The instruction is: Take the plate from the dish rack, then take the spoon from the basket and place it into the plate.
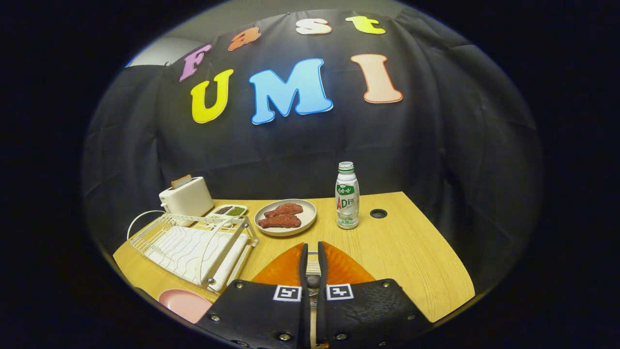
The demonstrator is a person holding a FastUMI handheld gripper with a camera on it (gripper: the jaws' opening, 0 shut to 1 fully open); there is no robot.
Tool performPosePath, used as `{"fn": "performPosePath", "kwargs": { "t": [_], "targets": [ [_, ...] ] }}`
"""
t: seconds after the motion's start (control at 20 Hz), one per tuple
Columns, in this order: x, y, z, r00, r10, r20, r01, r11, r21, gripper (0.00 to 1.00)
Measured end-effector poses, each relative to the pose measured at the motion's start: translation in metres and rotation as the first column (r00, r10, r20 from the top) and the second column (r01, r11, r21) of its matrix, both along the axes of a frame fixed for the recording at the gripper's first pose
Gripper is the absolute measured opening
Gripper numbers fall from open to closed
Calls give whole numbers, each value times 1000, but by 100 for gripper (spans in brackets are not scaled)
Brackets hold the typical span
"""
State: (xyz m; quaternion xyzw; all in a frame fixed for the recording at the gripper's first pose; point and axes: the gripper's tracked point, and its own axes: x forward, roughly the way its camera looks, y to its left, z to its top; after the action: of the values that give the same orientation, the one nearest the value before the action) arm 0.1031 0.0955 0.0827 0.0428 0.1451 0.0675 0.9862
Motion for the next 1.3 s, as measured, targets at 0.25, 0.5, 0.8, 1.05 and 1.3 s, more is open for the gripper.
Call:
{"fn": "performPosePath", "kwargs": {
  "t": [0.25,0.5,0.8,1.05,1.3],
  "targets": [
    [-1,10,42,998,35,56,-32,999,-41,4],
    [-18,23,86,994,63,92,-55,995,-88,4],
    [-55,27,122,991,23,131,-10,995,-99,4],
    [-92,31,147,987,-18,163,29,997,-68,4],
    [-125,40,137,992,-11,128,18,998,-55,4]
  ]
}}
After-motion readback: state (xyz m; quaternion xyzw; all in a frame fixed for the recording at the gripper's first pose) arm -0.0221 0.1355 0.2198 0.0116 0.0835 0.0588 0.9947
